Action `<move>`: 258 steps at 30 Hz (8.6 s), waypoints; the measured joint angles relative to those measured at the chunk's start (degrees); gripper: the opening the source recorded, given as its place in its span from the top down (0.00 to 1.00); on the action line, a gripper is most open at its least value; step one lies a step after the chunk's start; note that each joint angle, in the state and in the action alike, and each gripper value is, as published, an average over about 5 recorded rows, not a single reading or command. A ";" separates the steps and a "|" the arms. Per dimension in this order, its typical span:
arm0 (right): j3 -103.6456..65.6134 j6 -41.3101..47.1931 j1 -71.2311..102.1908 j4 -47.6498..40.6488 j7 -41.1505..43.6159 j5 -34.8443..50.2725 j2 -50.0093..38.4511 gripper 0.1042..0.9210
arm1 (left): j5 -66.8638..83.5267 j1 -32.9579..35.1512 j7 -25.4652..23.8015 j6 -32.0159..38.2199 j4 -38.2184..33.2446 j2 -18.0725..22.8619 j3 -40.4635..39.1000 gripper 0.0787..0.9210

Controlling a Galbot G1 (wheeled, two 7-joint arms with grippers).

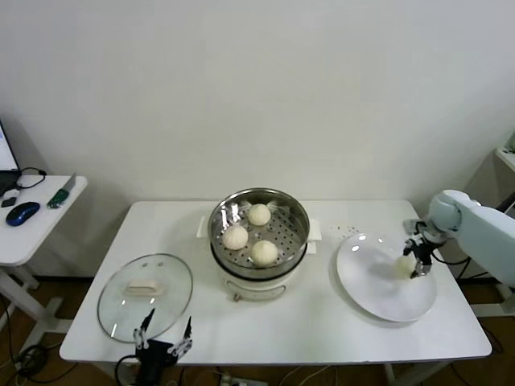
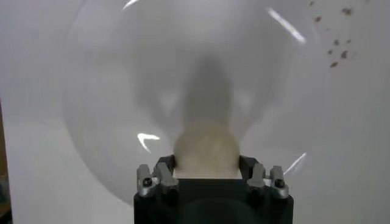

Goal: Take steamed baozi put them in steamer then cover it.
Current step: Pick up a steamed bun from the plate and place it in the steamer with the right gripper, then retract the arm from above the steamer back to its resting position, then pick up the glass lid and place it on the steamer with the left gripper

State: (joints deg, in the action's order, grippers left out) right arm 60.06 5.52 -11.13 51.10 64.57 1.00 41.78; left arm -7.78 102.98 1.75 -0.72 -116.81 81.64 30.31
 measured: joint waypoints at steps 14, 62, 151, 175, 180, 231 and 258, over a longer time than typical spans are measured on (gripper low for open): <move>21.00 6.18 -25.17 5.70 -2.36 24.14 9.84 0.29 | -0.49 -0.06 -1.25 0.72 0.03 -1.26 -2.04 0.12; 37.31 11.81 -25.42 2.81 -6.70 40.50 34.83 0.19 | 3.03 0.20 -1.05 1.64 0.64 -3.64 -1.02 0.12; -98.00 -12.99 89.83 41.01 -49.42 31.29 13.25 0.12 | -78.46 -16.47 3.71 -6.08 17.73 -7.28 3.72 0.12; -102.66 -14.44 95.51 39.77 -47.37 27.52 17.46 0.12 | -76.80 -26.66 5.97 -8.28 29.00 -8.62 1.71 0.13; -102.67 -14.74 95.66 39.36 -47.09 26.38 18.19 0.12 | -74.98 -27.31 5.97 -8.32 29.90 -8.88 1.37 0.26; -98.74 -14.74 89.67 35.32 -47.70 19.32 17.05 0.12 | -62.03 -20.58 2.91 -32.32 -1.65 -21.81 -4.00 0.92; -96.53 -13.53 86.06 33.77 -49.53 14.56 17.61 0.12 | -71.15 -52.19 -14.19 -41.50 6.02 -13.02 -35.36 0.92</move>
State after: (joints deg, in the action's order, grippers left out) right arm -36.48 -8.01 74.93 84.87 15.04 15.56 59.40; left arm -78.93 50.79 -12.44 -42.22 -110.79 68.62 -5.04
